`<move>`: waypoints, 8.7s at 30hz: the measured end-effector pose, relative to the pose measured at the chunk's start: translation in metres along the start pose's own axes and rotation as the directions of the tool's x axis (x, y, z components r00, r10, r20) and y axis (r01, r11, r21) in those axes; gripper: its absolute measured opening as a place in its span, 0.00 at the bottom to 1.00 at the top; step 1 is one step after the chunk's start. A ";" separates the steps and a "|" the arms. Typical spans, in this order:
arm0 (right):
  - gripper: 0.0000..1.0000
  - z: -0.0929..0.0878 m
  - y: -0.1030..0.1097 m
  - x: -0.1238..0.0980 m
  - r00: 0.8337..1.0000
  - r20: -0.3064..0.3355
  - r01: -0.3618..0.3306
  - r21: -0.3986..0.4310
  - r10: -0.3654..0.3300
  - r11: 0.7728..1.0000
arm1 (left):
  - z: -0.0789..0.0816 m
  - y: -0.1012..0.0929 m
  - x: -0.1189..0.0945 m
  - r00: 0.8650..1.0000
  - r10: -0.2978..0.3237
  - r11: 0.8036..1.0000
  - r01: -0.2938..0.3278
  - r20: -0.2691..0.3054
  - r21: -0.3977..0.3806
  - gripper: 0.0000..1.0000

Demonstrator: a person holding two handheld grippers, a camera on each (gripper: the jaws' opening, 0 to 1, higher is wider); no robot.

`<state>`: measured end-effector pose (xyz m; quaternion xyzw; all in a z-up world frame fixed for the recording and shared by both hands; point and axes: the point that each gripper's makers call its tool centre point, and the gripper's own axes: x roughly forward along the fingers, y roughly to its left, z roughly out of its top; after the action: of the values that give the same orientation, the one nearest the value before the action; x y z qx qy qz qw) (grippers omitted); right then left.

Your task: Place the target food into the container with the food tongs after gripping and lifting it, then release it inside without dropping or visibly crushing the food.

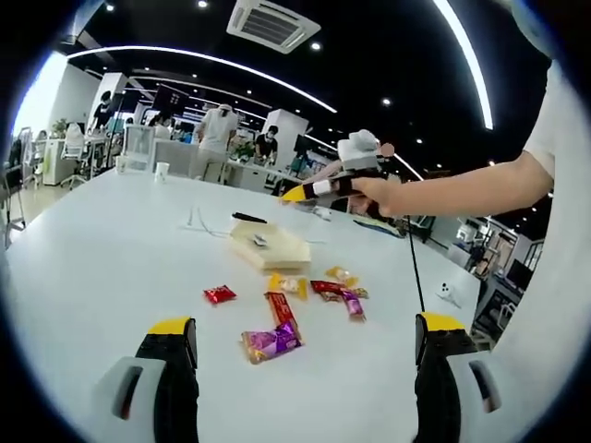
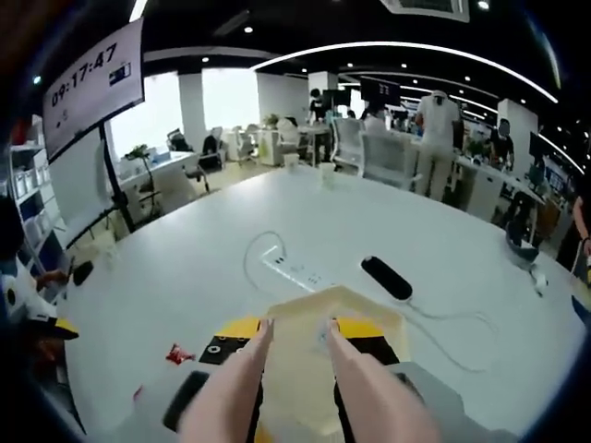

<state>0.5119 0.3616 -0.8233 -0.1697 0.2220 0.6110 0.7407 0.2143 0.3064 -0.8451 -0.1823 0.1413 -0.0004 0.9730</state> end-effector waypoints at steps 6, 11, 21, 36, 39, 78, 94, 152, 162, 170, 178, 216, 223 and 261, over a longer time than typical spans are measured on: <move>0.28 -0.006 0.001 -0.007 1.000 0.000 0.003 -0.021 -0.003 1.000 | 0.008 -0.009 0.004 0.999 -0.022 1.000 0.022 0.023 -0.003 0.99; 0.28 -0.010 0.003 -0.020 1.000 0.009 0.005 -0.012 -0.005 1.000 | 0.009 -0.015 0.007 0.999 -0.039 0.999 0.039 0.027 0.011 0.99; 0.27 -0.017 0.010 -0.039 1.000 0.008 0.007 -0.006 -0.007 1.000 | 0.002 -0.028 0.010 0.997 -0.079 0.997 0.078 0.020 0.016 0.99; 0.27 -0.040 0.034 -0.048 1.000 -0.015 -0.026 -0.011 0.026 1.000 | 0.010 -0.028 0.007 0.995 -0.091 0.995 0.089 0.030 0.047 0.99; 0.27 -0.041 0.039 -0.053 0.999 -0.023 -0.033 -0.023 0.033 0.999 | 0.014 -0.028 0.007 0.995 -0.096 0.994 0.094 0.036 0.055 0.99; 0.26 -0.089 0.121 -0.056 0.979 -0.105 -0.184 -0.094 0.174 0.978 | 0.009 -0.029 -0.004 0.994 -0.104 0.993 0.103 0.021 0.052 0.99; 0.27 -0.096 0.120 -0.053 0.978 -0.101 -0.185 -0.009 0.184 0.983 | 0.015 -0.011 0.008 0.996 -0.083 0.996 0.082 0.016 0.042 0.99; 0.26 -0.140 0.220 -0.030 0.820 -0.281 -0.564 -0.243 0.499 0.789 | 0.004 0.029 0.038 0.998 0.040 0.996 -0.035 -0.056 0.079 0.99; 0.26 -0.150 0.231 -0.014 0.815 -0.349 -0.571 -0.345 0.463 0.745 | -0.001 0.025 0.037 0.996 0.051 0.997 -0.046 -0.075 0.064 0.99; 0.26 -0.165 0.221 -0.003 0.820 -0.379 -0.554 -0.343 0.428 0.758 | 0.008 0.017 0.043 0.994 0.007 0.992 0.007 -0.107 0.123 0.99; 0.26 -0.177 0.220 -0.002 0.826 -0.363 -0.545 -0.318 0.431 0.776 | 0.016 0.024 0.045 0.994 0.010 0.990 0.005 -0.107 0.138 0.99; 0.21 -0.174 0.213 0.008 0.875 -0.375 -0.418 -0.261 0.308 0.870 | -0.001 0.025 0.027 0.995 -0.001 0.993 0.013 -0.104 0.115 0.99; 0.23 -0.173 0.214 0.004 0.873 -0.367 -0.424 -0.241 0.322 0.873 | -0.001 0.024 0.027 0.994 -0.011 0.992 0.025 -0.106 0.124 0.98; 0.22 -0.173 0.214 0.003 0.886 -0.341 -0.399 -0.212 0.315 0.892 | -0.003 0.025 0.022 0.995 -0.001 0.990 0.016 -0.104 0.138 0.98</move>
<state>0.2819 0.3149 -0.9668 -0.3170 0.2712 0.7300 0.5413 0.2338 0.3272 -0.8624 -0.1144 0.1906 -0.0239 0.9747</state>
